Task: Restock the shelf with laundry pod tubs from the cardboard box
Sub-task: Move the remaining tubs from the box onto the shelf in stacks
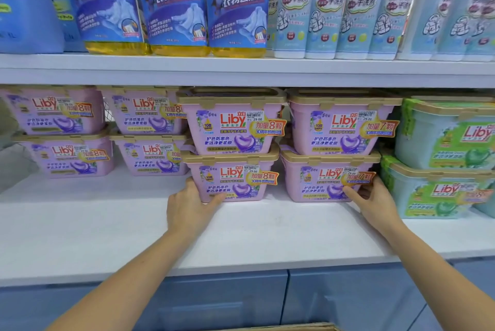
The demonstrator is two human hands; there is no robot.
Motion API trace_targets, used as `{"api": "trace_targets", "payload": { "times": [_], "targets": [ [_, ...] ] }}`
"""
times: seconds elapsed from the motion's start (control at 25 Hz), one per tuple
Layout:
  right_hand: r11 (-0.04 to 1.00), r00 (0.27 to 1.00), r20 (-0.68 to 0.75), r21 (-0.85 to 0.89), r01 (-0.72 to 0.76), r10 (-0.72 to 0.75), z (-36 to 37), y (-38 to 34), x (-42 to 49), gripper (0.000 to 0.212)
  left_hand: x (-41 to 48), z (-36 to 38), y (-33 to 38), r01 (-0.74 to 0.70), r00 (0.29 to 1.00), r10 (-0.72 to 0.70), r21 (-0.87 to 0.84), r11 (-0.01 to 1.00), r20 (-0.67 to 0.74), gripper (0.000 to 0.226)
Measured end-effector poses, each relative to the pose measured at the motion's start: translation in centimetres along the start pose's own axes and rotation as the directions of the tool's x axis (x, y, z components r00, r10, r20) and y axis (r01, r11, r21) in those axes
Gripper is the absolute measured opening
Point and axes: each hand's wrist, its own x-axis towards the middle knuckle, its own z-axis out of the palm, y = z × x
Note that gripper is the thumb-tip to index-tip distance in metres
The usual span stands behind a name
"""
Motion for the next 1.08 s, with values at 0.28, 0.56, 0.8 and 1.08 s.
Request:
{"api": "trace_targets", "payload": {
  "times": [0.28, 0.56, 0.8, 1.08],
  "targets": [
    [0.989, 0.994, -0.096, -0.129, -0.067, 0.055, -1.3, -0.6, -5.2, 0.047, -2.5, -3.0, -2.4, -0.046, 0.991, 0.029, 0.122, 0.991, 0.134, 0.077],
    [0.87, 0.98, 0.104, -0.452, 0.196, -0.167, -0.9, -3.6, -12.3, 0.051, -7.5, -8.4, -4.2, -0.235, 0.964, 0.194, 0.233, 0.944, 0.184, 0.081],
    [0.655, 0.93, 0.288, -0.661, 0.366, -0.229, -0.3, -3.5, -18.6, 0.057, -13.9, -12.1, -9.0, -0.287, 0.954, 0.247, 0.28, 0.916, 0.171, 0.084],
    [0.678, 0.925, 0.369, -0.657, 0.329, -0.091, 1.1, 0.3, -25.5, 0.057, -22.1, -11.1, -14.5, -0.233, 0.954, 0.166, 0.271, 0.934, 0.25, 0.06]
  ]
}}
